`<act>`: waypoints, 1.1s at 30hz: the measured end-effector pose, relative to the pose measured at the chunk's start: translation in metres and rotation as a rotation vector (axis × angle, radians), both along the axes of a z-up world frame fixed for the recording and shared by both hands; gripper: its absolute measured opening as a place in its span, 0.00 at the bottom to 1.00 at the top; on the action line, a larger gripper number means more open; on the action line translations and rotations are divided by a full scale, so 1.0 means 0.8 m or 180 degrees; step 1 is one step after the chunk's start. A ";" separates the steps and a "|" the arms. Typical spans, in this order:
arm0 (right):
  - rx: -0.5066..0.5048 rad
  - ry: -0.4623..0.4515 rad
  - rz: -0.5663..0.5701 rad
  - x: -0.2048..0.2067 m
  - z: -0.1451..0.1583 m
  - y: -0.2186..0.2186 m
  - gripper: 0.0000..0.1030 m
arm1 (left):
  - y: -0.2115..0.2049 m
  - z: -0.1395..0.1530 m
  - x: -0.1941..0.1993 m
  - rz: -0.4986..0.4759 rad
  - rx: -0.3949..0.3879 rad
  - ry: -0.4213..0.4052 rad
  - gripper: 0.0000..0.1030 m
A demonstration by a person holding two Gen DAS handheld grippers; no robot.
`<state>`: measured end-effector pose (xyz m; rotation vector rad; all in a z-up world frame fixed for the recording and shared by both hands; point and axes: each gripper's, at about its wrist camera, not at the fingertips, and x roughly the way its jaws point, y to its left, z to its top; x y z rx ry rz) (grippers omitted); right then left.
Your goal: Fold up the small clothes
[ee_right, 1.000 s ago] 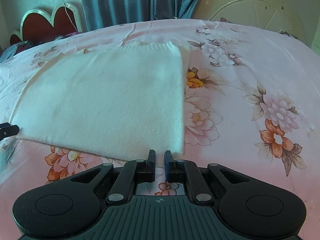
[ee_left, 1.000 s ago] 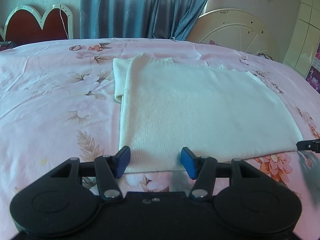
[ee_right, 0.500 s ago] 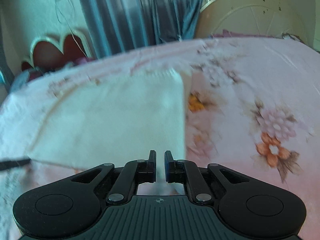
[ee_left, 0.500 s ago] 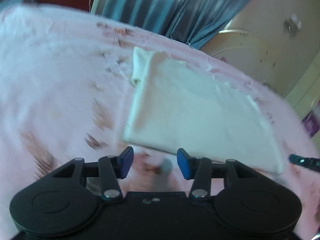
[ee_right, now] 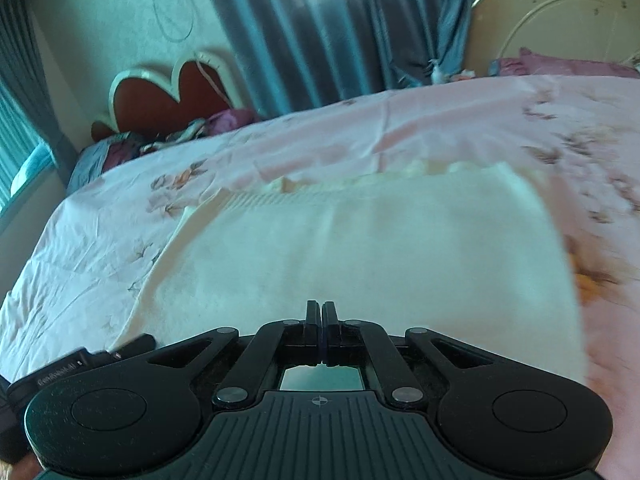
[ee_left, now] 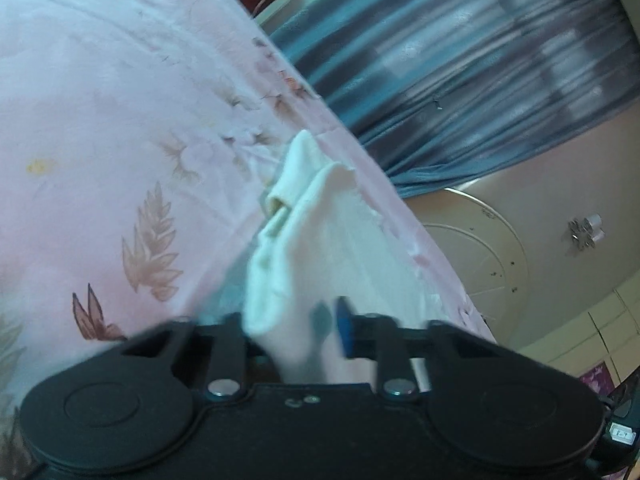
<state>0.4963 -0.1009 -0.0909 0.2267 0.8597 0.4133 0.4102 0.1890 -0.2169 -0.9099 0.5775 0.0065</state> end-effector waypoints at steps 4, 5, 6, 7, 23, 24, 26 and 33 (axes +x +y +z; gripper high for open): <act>0.0032 -0.0036 -0.0002 0.013 -0.006 0.015 0.00 | -0.003 0.008 -0.013 0.0093 -0.0009 -0.0188 0.07; 0.0033 -0.0010 -0.0005 0.015 -0.012 0.017 0.00 | -0.009 0.012 -0.016 0.0075 0.0133 -0.0200 0.07; -0.0022 0.0071 -0.0013 0.020 -0.023 0.022 0.00 | -0.014 0.014 -0.017 0.0072 0.0277 -0.0176 0.09; -0.0110 0.0190 -0.0035 0.026 -0.037 0.026 0.00 | -0.016 0.011 -0.015 0.0087 0.0333 -0.0125 0.17; 0.0170 0.0290 0.0064 0.047 -0.050 0.002 0.00 | -0.017 0.050 0.009 0.0118 0.0446 0.0051 0.07; 0.0186 0.0293 0.0118 0.048 -0.048 -0.001 0.00 | -0.027 0.061 0.010 0.0077 0.0510 0.0006 0.07; 0.0328 0.0259 0.0051 0.049 -0.037 -0.023 0.00 | -0.053 0.086 0.019 -0.0046 0.0696 -0.0051 0.07; 0.0820 0.0056 -0.0530 0.034 0.008 -0.183 0.00 | -0.203 0.161 0.045 -0.0968 0.1524 -0.0287 0.07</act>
